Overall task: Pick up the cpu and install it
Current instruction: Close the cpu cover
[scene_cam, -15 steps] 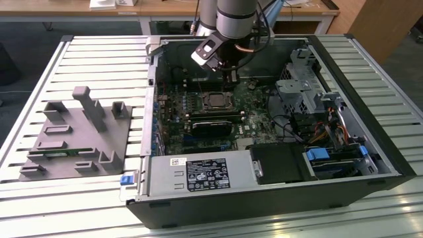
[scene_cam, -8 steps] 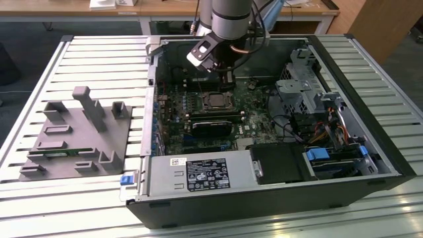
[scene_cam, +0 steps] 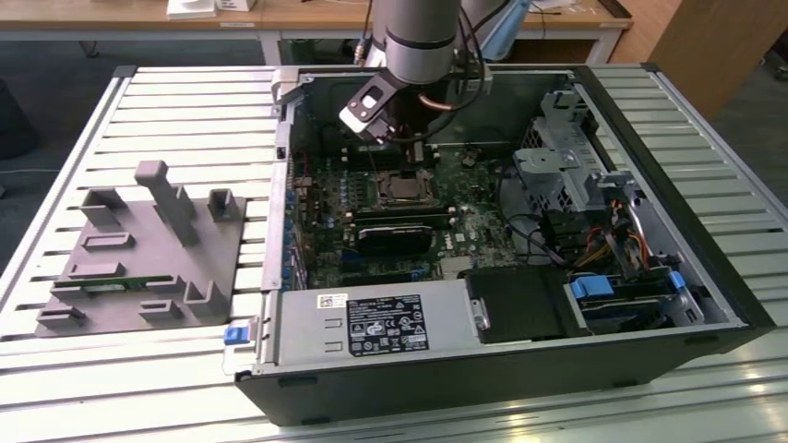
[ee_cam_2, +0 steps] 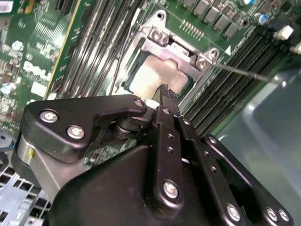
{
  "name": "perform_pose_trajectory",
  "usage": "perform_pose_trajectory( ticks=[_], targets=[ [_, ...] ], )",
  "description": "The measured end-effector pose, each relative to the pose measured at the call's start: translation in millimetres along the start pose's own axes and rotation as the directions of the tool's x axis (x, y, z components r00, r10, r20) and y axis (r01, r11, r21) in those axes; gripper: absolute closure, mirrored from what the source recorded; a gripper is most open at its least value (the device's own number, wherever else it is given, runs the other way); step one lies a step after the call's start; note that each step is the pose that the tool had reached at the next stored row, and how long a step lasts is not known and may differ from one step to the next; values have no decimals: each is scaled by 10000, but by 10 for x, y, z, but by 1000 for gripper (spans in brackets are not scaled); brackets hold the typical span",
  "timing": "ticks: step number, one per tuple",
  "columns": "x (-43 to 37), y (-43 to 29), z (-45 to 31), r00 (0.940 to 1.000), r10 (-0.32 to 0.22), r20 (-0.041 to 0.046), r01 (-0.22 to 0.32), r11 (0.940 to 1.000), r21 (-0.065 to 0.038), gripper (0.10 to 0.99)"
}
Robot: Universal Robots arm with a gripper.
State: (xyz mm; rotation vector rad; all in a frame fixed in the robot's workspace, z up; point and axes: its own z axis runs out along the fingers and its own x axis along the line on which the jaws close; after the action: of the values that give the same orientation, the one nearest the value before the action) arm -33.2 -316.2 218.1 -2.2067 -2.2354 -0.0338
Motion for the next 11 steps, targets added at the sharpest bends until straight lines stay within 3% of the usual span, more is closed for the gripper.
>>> perform_pose_trajectory(
  ticks=[11],
  targets=[
    [1,-191,104,10000,-2,-1,2,10000,1,980]
  ],
)
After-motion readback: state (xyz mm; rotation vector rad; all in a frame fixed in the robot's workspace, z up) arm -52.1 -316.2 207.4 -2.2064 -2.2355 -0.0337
